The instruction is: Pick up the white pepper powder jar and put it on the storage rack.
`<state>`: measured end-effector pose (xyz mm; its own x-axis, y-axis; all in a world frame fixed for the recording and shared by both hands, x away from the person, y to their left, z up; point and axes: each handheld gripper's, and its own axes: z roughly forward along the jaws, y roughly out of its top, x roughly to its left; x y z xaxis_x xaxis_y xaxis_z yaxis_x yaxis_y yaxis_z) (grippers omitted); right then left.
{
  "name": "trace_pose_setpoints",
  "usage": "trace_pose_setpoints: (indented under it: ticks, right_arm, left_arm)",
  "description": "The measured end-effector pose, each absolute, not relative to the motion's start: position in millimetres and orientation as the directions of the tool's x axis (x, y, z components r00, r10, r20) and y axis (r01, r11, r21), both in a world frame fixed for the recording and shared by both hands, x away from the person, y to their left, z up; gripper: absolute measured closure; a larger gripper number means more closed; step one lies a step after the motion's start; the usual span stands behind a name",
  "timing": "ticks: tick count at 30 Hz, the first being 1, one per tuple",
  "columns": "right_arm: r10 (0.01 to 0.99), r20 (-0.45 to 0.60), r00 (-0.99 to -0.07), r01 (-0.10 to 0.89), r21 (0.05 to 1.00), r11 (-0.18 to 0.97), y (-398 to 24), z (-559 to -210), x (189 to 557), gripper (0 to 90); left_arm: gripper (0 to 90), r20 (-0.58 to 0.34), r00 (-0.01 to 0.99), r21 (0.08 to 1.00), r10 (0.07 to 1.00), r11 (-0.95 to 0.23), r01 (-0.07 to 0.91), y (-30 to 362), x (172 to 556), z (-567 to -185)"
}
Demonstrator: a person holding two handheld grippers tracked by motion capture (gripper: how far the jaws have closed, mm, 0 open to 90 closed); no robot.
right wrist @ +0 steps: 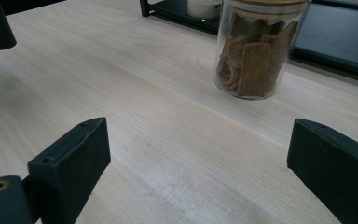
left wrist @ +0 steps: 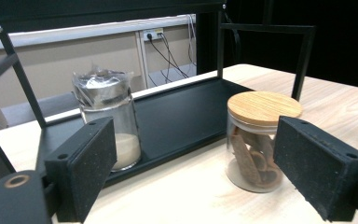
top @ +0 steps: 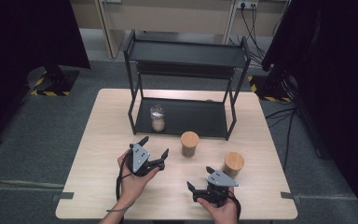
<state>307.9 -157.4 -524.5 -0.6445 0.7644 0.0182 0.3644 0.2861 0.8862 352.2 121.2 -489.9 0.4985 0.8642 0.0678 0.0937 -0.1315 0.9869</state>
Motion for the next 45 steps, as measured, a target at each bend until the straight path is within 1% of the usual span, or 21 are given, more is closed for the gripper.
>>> trace_pose_setpoints:
  ticks: [15, 30, 45]
  right_arm:
    - [0.766, 0.017, -0.643, 0.365, 0.886, 0.286, -157, -525, 308, 6.4]
    - [0.767, 0.017, -0.642, 0.363, 0.887, 0.284, -157, -525, 308, 6.4]
    - [0.767, 0.014, -0.642, 0.361, 0.888, 0.286, -157, -525, 307, 6.4]
  left_arm:
    - [13.0, 0.059, 0.527, 0.988, 0.848, -0.124, 0.089, 129, 323, -497]
    - [13.0, 0.034, 0.540, 0.987, 0.841, -0.113, 0.113, 141, 301, -510]
    - [12.9, -0.005, 0.541, 0.985, 0.841, -0.088, 0.147, 149, 288, -521]
